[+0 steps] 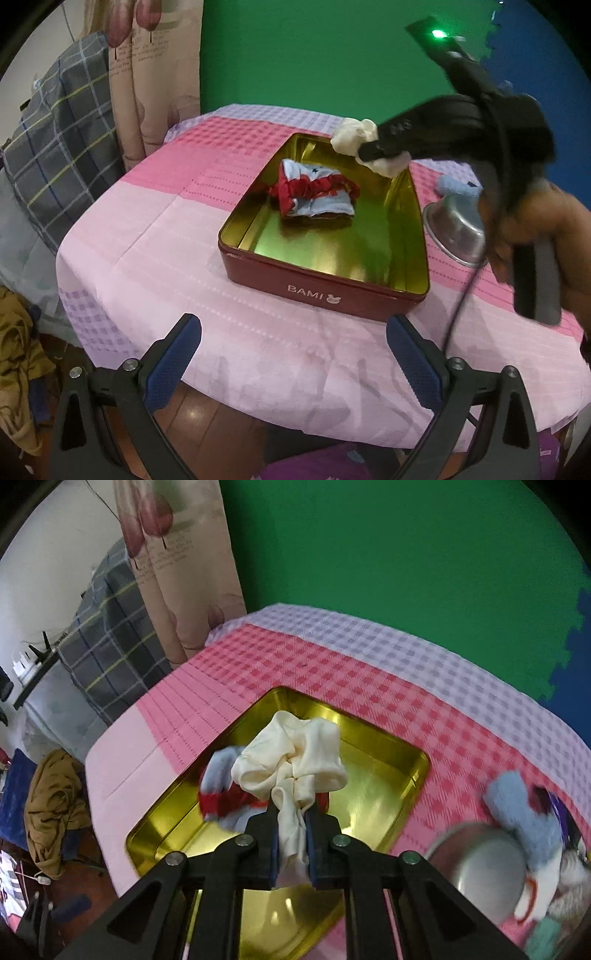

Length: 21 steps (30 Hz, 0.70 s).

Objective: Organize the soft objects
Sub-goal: 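Carry the cream scrunchie into the tin and open the right gripper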

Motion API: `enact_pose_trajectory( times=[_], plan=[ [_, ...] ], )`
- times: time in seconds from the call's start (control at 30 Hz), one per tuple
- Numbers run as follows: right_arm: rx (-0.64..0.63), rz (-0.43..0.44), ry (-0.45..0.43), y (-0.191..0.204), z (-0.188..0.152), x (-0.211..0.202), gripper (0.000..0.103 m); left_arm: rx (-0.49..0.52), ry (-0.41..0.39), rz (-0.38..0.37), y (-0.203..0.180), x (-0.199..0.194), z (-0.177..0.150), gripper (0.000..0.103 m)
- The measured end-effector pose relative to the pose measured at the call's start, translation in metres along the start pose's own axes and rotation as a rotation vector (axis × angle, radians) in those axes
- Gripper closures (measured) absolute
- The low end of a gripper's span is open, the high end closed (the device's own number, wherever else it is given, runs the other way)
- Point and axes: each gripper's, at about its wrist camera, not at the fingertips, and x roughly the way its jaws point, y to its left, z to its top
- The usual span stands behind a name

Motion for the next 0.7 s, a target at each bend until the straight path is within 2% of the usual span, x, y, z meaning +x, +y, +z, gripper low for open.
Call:
enact_pose_trajectory(
  times=[0.27, 0.53, 0.6, 0.7],
  plan=[
    [0.013, -0.040, 0.069, 0.001, 0.024, 0.044, 0.092, -0.044, 0.038, 0.010, 0.011, 0.008, -0.001, 0.004],
    [0.022, -0.061, 0.085, 0.007, 0.033, 0.067, 0.088, -0.086, 0.078, 0.001, 0.017, 0.016, -0.001, 0.004],
    [0.027, -0.053, 0.084, 0.008, 0.034, 0.068, 0.083, -0.092, 0.084, 0.004, 0.018, 0.017, -0.001, 0.004],
    [0.029, -0.063, 0.069, 0.010, 0.036, 0.069, 0.068, -0.094, 0.090, 0.006, 0.019, 0.018, -0.001, 0.004]
  ],
)
